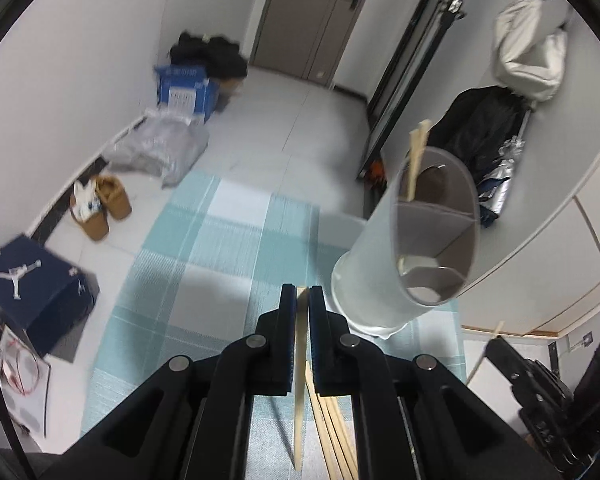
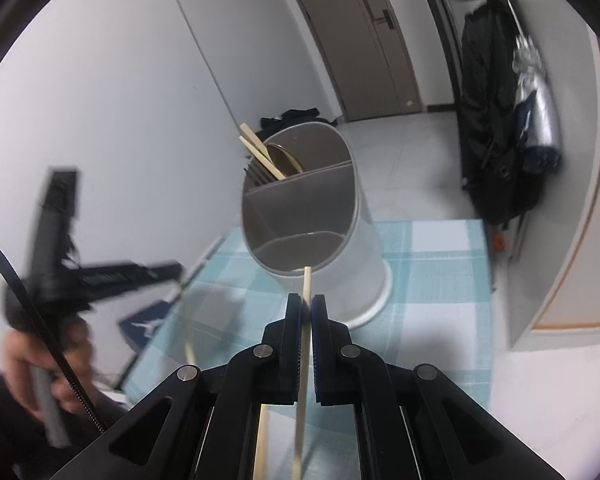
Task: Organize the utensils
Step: 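Raise both held chopsticks over the white holder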
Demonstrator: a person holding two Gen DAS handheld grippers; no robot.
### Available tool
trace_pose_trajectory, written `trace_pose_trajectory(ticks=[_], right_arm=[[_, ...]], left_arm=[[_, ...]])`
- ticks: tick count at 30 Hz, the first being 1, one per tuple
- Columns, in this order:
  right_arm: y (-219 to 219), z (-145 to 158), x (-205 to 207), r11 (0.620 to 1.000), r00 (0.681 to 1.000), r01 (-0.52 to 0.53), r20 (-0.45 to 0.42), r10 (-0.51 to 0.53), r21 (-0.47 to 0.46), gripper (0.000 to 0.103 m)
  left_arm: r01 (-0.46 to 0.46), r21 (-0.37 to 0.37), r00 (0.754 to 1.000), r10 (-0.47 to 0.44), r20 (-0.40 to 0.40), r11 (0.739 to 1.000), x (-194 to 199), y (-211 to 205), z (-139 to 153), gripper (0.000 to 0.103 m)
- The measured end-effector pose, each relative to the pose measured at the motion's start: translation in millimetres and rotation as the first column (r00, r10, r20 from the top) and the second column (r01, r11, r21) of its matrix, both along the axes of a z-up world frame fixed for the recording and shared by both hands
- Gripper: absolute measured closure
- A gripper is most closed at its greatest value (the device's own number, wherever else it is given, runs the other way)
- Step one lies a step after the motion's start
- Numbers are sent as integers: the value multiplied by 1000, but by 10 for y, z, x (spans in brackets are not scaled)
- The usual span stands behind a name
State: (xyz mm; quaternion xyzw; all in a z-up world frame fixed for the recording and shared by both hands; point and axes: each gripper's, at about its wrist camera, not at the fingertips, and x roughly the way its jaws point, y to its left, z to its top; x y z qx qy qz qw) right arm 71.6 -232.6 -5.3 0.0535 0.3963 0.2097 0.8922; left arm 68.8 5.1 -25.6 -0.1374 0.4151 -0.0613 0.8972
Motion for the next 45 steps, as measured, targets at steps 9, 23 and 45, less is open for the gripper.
trace_pose_trajectory(ticks=[9,23,45], right_arm=[[54,96,-150,1000,999,13,38,-12,-14,99],[219,259,-411,994,994,6,109,5,-106,99],[81,829,-279,1000,979,10,205,-9,-2,99]], left_arm=[[58,-12,996,-57,67,998,-121,83,162,100],[175,10,978,-175,118,985,-351,-3,405,101],[235,-79,959,-218,178,969,-169,-17,949,101]])
